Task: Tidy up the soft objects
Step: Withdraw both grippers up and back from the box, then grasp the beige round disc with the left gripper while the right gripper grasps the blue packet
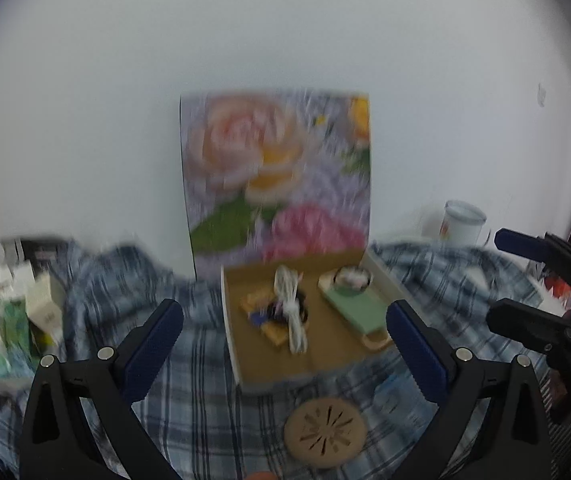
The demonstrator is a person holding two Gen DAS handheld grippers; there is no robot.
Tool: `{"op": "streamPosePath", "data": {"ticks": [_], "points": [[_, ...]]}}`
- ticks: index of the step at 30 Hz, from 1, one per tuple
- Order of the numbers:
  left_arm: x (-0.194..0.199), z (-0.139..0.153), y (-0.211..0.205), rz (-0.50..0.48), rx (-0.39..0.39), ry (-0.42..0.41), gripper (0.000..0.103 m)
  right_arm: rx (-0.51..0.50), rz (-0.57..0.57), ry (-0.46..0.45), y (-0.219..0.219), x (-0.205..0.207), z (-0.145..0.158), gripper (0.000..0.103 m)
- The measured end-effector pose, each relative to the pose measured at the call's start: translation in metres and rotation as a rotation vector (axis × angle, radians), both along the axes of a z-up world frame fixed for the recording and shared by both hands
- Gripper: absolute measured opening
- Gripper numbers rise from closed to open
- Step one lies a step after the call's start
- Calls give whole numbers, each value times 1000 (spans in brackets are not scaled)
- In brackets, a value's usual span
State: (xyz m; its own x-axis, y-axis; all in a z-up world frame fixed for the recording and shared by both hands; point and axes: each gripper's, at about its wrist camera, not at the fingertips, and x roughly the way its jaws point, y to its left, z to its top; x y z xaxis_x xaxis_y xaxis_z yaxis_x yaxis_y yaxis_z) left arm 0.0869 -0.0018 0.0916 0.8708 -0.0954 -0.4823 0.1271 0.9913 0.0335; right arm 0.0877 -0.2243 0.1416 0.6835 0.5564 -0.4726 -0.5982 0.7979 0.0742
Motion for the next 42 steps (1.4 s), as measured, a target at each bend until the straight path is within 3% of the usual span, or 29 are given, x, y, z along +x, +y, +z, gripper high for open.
{"op": "streamPosePath", "data": {"ticks": [8,25,42], "points": [[15,-46,10,-1,-8,115,103,-95,40,89,15,9,-41,103],[10,-69,-9,-83,46,184,103,-151,87,177,20,6,-68,103],[25,-119,-11,-96,52,387,103,-232,117,296,19,7,-109,103]]}}
